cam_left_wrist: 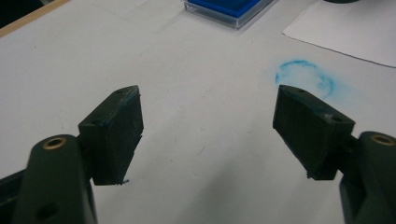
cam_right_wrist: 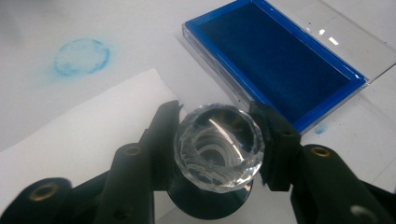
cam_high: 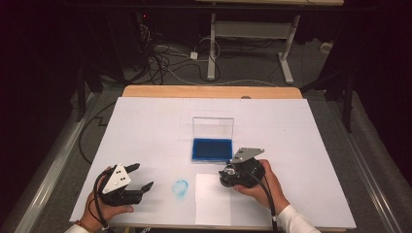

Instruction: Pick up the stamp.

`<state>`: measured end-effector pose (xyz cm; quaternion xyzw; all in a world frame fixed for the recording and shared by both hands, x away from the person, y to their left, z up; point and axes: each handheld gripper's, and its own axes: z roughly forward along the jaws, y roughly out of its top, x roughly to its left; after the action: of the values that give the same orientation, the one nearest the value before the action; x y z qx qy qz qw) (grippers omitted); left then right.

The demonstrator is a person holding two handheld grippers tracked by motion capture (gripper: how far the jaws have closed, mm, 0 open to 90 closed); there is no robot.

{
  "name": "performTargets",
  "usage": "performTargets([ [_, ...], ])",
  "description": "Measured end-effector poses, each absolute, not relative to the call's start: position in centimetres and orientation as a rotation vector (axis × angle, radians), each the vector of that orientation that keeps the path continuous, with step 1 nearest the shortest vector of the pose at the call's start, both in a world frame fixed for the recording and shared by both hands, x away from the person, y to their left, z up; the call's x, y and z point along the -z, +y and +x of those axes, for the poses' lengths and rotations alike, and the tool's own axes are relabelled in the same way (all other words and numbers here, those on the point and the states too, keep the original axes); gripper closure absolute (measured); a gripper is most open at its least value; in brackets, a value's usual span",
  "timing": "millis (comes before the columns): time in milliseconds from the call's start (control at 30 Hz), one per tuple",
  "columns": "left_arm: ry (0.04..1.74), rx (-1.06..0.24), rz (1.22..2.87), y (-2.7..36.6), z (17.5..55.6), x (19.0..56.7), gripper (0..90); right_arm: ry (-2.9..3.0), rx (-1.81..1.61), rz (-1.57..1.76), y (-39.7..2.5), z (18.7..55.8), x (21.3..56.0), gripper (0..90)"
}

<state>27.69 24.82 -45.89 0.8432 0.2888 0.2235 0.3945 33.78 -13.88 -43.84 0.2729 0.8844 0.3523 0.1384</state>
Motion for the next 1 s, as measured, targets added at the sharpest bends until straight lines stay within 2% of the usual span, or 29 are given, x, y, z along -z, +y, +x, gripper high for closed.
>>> performTargets([
  [300,0.702,-0.549,2.166,24.0,27.8,46.1,23.5,2.547,-1.015,0.742,-13.6,33.3,43.5,56.8],
  [1000,0.656,-0.528,2.155,23.0,28.8,46.0,22.0,2.455,-1.184,0.656,-13.8,33.2,39.7,56.8],
])
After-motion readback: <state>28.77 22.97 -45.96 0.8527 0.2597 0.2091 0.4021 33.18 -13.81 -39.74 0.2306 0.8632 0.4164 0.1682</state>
